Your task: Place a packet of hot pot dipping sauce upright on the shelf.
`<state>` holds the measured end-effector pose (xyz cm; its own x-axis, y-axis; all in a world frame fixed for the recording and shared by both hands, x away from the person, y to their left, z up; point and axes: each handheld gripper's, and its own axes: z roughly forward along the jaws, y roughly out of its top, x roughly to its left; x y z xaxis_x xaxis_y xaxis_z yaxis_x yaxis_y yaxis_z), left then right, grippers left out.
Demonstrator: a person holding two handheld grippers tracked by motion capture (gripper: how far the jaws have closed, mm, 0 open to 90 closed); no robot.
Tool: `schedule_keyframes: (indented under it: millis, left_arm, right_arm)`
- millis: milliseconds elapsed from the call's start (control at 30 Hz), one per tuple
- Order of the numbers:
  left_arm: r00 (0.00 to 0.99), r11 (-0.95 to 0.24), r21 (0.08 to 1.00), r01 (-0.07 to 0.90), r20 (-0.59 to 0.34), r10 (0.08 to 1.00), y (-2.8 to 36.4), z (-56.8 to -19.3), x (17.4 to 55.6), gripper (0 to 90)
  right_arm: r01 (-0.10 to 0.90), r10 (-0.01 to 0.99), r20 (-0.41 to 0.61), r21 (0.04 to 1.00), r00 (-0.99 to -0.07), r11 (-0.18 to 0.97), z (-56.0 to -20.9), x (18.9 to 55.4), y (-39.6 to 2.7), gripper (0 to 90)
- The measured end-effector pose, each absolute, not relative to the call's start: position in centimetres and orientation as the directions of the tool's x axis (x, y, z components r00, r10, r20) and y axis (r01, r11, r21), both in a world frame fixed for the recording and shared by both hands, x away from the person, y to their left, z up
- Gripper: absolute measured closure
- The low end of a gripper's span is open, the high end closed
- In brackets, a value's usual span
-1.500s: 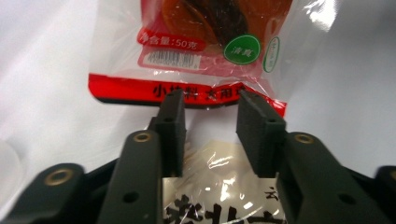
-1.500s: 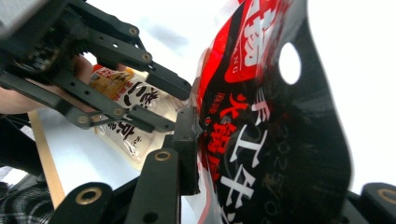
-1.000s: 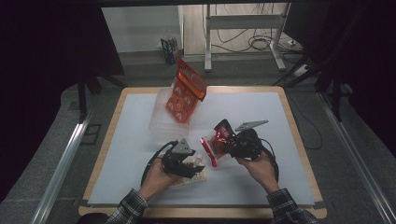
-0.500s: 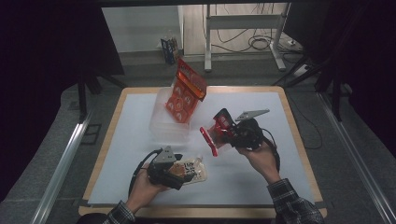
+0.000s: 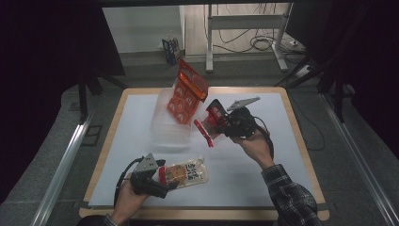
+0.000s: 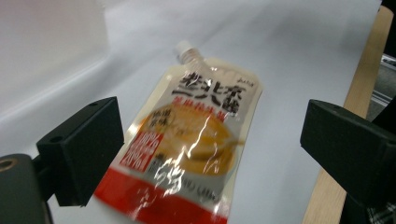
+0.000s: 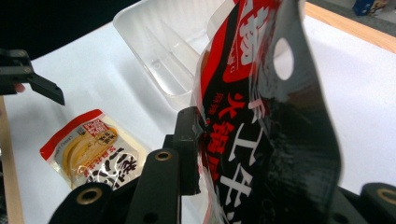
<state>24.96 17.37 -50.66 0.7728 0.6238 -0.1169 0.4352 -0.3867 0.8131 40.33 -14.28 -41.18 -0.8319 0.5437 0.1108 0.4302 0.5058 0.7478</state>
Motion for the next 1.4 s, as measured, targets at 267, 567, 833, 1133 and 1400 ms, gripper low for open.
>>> schedule_keyframes:
  millis: [267, 567, 833, 1133, 1400]
  left_arm:
    - [0.750, -0.363, 0.815, 0.452, -0.127, 0.649, 18.6, -50.9, 24.2, 5.8]
    - [0.731, -0.368, 0.806, 0.464, -0.114, 0.673, 19.3, -51.3, 23.8, 5.5]
    - [0.711, -0.345, 0.811, 0.473, -0.121, 0.692, 20.2, -51.4, 23.7, 5.2]
    - [0.717, -0.365, 0.802, 0.473, -0.109, 0.689, 19.9, -51.6, 23.7, 5.1]
    - [0.716, -0.370, 0.798, 0.476, -0.107, 0.690, 19.9, -51.6, 23.8, 5.1]
  right_arm:
    - [0.410, 0.505, 0.091, 0.712, -0.858, 0.570, -42.1, 41.4, -12.3, 70.8]
    - [0.382, 0.474, 0.041, 0.655, -0.880, 0.652, -42.7, 42.6, -9.7, 70.8]
    - [0.353, 0.456, 0.008, 0.646, -0.890, 0.677, -42.2, 43.7, -7.9, 70.8]
    - [0.293, 0.424, -0.064, 0.632, -0.903, 0.718, -41.9, 44.1, -5.8, 70.9]
    - [0.275, 0.415, -0.082, 0.633, -0.906, 0.723, -41.9, 44.5, -4.7, 70.9]
